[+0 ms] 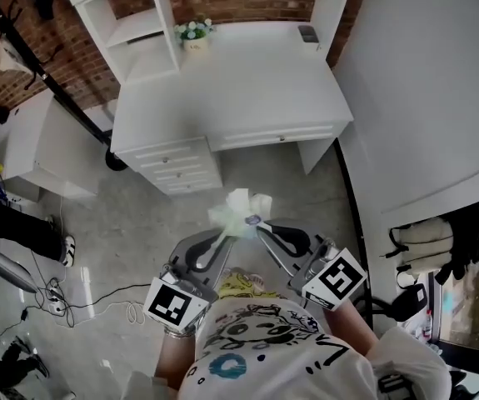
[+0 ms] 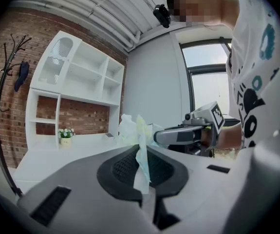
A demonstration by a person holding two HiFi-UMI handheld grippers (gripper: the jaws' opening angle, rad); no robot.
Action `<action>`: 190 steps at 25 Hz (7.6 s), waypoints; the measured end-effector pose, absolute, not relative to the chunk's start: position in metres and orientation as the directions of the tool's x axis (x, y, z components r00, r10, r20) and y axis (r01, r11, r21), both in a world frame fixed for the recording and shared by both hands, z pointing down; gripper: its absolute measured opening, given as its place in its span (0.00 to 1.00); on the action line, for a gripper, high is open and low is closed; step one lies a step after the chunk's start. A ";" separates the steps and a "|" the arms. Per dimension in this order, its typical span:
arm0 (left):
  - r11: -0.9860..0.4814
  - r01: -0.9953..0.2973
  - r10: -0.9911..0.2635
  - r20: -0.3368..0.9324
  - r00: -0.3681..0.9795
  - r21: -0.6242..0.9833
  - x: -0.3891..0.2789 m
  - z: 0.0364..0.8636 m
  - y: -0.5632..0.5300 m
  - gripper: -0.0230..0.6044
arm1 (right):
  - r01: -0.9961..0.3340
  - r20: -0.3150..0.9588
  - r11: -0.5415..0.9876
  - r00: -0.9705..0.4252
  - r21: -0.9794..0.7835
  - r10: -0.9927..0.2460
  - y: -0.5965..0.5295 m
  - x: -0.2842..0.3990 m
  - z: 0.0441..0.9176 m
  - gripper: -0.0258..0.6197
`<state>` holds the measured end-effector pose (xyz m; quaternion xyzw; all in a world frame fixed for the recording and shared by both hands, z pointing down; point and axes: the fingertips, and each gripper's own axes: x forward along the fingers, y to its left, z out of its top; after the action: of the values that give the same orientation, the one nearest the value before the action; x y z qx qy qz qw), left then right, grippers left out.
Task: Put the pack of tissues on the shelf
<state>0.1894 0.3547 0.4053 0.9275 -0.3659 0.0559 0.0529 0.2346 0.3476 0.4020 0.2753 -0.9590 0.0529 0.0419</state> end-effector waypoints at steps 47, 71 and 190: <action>-0.637 -0.769 -0.765 0.158 0.624 -0.053 0.005 0.377 0.044 0.08 | -0.399 0.046 0.916 -0.917 -0.053 -0.396 0.033 0.046 0.365 0.09; -0.514 -0.853 -0.853 0.163 0.496 -0.088 -0.053 0.370 -0.120 0.08 | -0.314 0.000 0.949 -0.949 -0.034 -0.314 -0.137 -0.013 0.358 0.09; -0.649 -0.760 -0.736 0.213 0.642 0.046 -0.134 0.437 -0.211 0.06 | -0.643 0.195 0.761 -0.760 -0.081 -0.621 -0.234 -0.093 0.423 0.09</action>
<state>-0.1342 -0.2108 0.4371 0.9037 -0.4138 0.0880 0.0657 -0.0932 -0.2344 0.4235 0.3378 -0.9352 0.0716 0.0782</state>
